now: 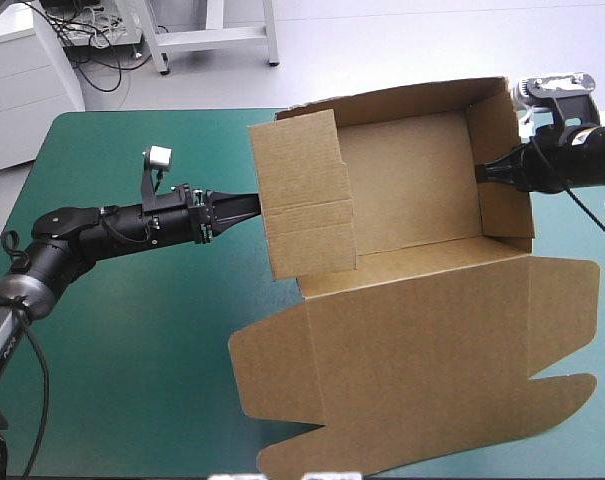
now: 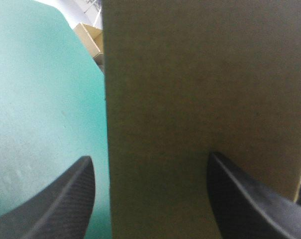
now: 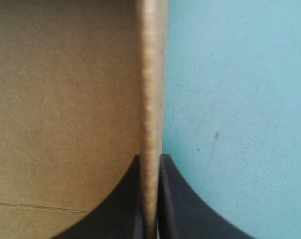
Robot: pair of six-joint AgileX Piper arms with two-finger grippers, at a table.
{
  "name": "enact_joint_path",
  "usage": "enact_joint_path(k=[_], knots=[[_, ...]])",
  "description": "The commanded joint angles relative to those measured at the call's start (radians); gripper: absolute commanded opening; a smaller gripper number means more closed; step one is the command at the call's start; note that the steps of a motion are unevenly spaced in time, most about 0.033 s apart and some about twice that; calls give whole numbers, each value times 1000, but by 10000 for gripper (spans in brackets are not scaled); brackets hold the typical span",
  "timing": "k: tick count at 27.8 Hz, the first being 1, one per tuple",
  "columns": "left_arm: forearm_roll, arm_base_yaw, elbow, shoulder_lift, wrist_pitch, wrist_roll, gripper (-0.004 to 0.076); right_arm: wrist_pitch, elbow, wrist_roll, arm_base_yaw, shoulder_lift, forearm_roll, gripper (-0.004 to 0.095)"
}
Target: Fold the box
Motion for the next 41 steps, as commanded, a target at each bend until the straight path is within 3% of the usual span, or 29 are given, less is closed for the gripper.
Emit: enact_joint_path(k=[1,14,25,31,38,41], knots=[[-130,-21,-40,-39,118,15,485,-22,-33,19,21,-35,31,-21],[-131,-37,-81,-43,118,19,515,-122,-33,119,134,-34,-109,-19],[-21,-70,-144,-43,83,-31,513,-176,-33,155,155,-34,-108,-19],[108,-102,-223,-43,-16,-157,512,-205,-33,166,155,-34,-112,-19],[492,-210,-403,-43,-201,-451,512,-216,-33,204,155,-34,-114,-19],[771,-277,-520,-43,-278,-655,507,-220,-33,217,155,-34,-108,-19]])
